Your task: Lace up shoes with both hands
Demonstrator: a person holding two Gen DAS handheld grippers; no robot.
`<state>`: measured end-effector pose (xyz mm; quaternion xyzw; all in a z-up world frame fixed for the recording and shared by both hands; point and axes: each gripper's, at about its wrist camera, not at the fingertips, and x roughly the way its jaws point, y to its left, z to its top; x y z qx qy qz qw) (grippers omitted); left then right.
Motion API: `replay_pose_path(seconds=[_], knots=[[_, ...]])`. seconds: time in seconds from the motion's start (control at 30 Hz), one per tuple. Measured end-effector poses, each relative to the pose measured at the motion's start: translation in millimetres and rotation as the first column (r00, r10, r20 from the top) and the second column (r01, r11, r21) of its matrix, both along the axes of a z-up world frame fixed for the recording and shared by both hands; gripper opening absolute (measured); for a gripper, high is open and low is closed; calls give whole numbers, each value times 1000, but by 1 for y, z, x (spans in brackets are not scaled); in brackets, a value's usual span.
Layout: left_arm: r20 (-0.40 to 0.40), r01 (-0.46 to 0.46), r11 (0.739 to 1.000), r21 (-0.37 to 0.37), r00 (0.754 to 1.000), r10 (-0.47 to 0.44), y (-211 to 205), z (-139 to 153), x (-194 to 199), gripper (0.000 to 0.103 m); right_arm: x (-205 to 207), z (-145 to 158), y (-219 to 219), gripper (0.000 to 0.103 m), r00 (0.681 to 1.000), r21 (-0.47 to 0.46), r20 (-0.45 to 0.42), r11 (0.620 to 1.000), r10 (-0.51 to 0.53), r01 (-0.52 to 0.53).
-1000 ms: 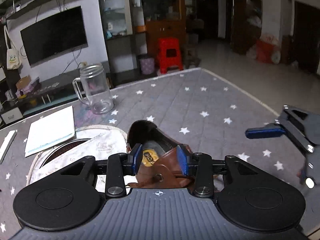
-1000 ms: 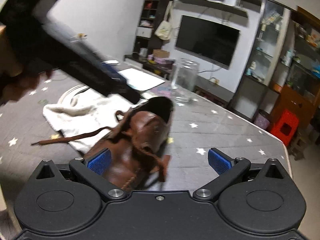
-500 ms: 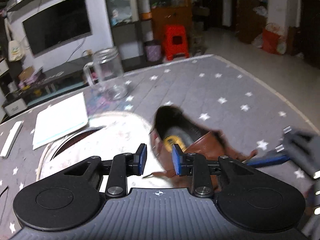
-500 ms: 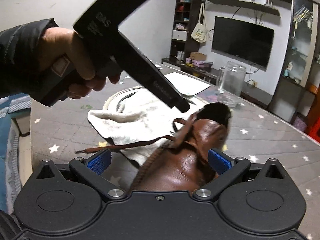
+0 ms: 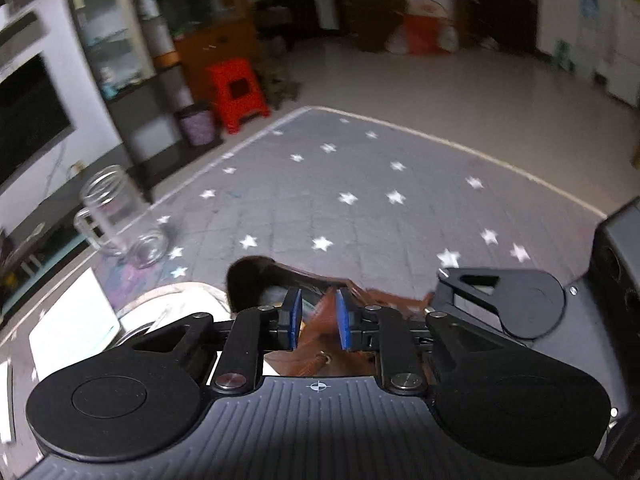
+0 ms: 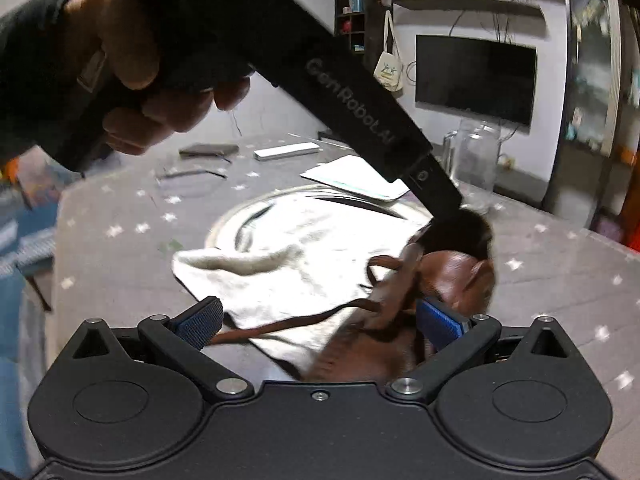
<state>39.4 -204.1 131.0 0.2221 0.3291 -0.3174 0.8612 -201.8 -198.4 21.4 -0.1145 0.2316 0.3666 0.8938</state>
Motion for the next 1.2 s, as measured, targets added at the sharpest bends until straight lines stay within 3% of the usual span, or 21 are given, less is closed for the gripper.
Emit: replay_pose_path(seconds=[0.13, 0.33, 0.57, 0.8, 0.9, 1.03, 1.1, 1.2], knots=[[-23, 104, 993, 51, 994, -103, -1, -6, 2, 19, -5, -3, 6, 103, 1000, 28, 20, 1000, 4, -5], [-56, 240, 952, 188, 971, -234, -4, -18, -3, 19, -16, -6, 12, 103, 995, 34, 88, 999, 36, -39], [-111, 311, 892, 329, 951, -290, -4, -25, 4, 19, -24, -15, 20, 103, 990, 62, 136, 997, 43, -51], [-197, 385, 831, 401, 922, -332, -16, -33, 14, 20, -22, -20, 21, 103, 987, 74, 155, 996, 46, -58], [-219, 394, 823, 409, 918, -331, -20, -39, 18, 11, -22, -21, 22, 103, 985, 64, 167, 996, 49, -60], [-164, 332, 843, 422, 943, -289, -22, -42, 16, 3, -23, -21, 22, 103, 984, 57, 173, 997, 49, -60], [-140, 271, 887, 373, 962, -235, -21, -40, 17, 3, -24, -21, 23, 103, 983, 51, 179, 997, 44, -54], [-133, 194, 958, 213, 977, -168, -18, -26, 21, 3, -26, -22, 25, 103, 981, 41, 194, 999, 23, -32]])
